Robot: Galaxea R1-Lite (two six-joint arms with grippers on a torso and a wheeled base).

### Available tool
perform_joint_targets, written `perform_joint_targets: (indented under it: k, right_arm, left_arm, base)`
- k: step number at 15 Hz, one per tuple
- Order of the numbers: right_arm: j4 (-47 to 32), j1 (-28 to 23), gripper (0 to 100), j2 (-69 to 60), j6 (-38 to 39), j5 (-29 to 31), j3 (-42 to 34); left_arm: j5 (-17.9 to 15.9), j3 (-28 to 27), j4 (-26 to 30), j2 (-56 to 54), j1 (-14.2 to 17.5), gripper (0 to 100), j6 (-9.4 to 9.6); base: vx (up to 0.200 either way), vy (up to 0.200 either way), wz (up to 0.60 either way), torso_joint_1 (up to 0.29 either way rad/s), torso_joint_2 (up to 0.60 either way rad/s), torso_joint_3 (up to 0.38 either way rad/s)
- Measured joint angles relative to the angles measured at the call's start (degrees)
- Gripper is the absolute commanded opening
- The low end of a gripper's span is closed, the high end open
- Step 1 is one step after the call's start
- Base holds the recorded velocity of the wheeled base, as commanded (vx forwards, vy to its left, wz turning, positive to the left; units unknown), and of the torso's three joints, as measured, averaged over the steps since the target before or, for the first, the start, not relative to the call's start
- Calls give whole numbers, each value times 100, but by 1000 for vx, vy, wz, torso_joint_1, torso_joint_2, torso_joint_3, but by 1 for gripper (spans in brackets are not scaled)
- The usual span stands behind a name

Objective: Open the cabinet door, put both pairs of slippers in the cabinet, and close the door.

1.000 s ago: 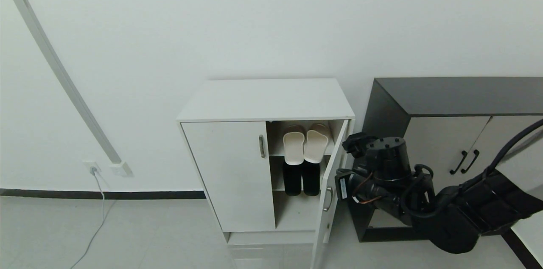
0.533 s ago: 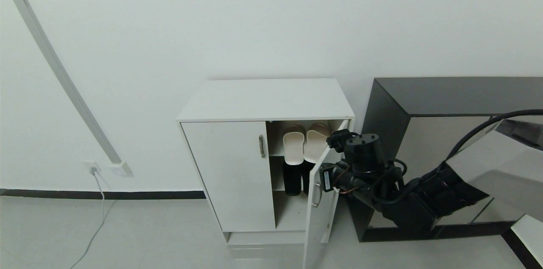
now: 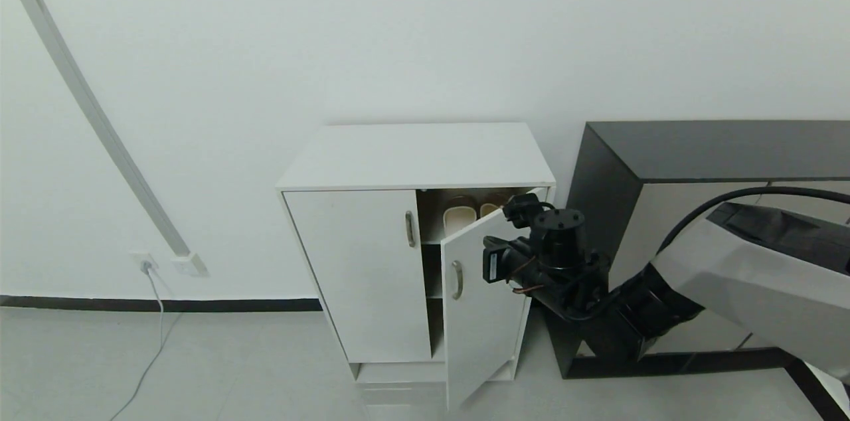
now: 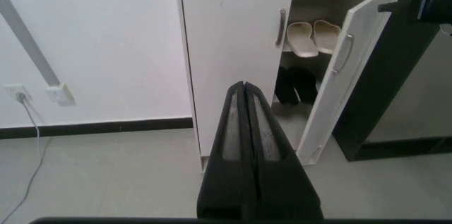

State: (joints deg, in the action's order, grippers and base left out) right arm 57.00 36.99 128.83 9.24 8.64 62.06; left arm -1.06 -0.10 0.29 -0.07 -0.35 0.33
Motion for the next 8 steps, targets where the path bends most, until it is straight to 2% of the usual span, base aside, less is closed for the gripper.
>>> perform_joint_targets:
  k: [2, 4, 8]
  right_arm:
    - [208, 0, 0, -223, 0, -372, -473]
    - [406, 28, 0, -523, 0, -660, -1152]
    - [1282, 143, 0, -953, -18, -857, -2348]
  left_arm:
    - [0, 0, 0, 0, 0, 0, 2]
    - [0, 0, 0, 0, -2, 0, 7]
    - [2, 0, -2, 0, 2, 0, 10]
  base:
    - [0, 0, 0, 0, 0, 0]
    - [200, 0, 0, 5, 7, 5]
    - [200, 0, 0, -4, 4, 4]
